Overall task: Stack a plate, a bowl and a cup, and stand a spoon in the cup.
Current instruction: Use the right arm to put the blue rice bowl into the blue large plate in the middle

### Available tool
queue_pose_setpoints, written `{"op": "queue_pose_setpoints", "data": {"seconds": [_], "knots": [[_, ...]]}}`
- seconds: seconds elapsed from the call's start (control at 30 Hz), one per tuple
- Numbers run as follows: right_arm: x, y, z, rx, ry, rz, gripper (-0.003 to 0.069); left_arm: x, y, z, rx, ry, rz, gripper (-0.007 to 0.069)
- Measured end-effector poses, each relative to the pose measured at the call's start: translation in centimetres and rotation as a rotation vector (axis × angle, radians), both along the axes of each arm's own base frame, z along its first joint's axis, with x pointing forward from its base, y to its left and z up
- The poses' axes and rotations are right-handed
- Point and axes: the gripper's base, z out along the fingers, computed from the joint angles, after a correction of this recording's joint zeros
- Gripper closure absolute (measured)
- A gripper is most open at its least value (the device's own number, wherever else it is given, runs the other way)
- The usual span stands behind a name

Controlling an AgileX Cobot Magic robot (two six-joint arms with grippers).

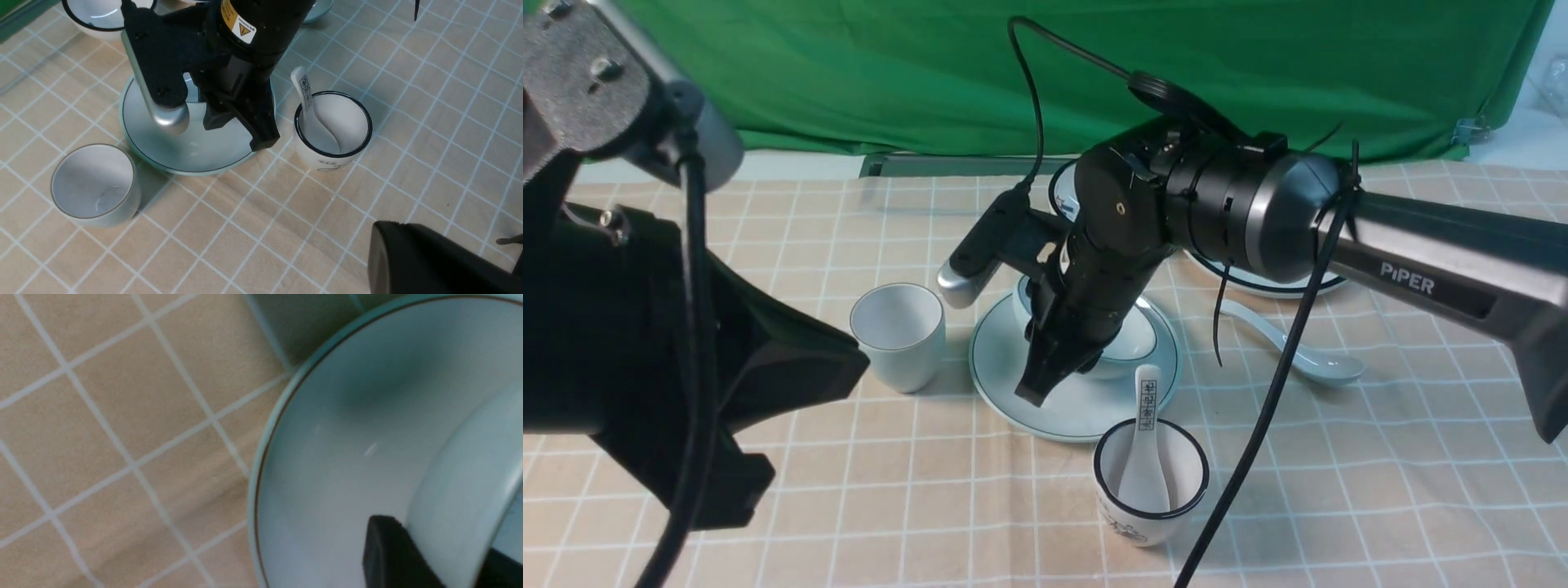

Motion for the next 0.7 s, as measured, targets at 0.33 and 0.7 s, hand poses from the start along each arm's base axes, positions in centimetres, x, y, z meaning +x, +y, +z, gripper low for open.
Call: {"op": "queue_pose_setpoints", "data": {"seconds": [0.33,0.7], "knots": [[-0.5,-0.3,-0.2,-0.021,0.069,-0.049,0.0232,0.1,0.0,-0.4,-0.001,0.0,0.008,0.0604],[-0.7,-0.1,2.6,0.035,0.051,-0.055,0.0218,0.4,0.2,-1.0,0.026,0.015,0.037,0.0604]]}}
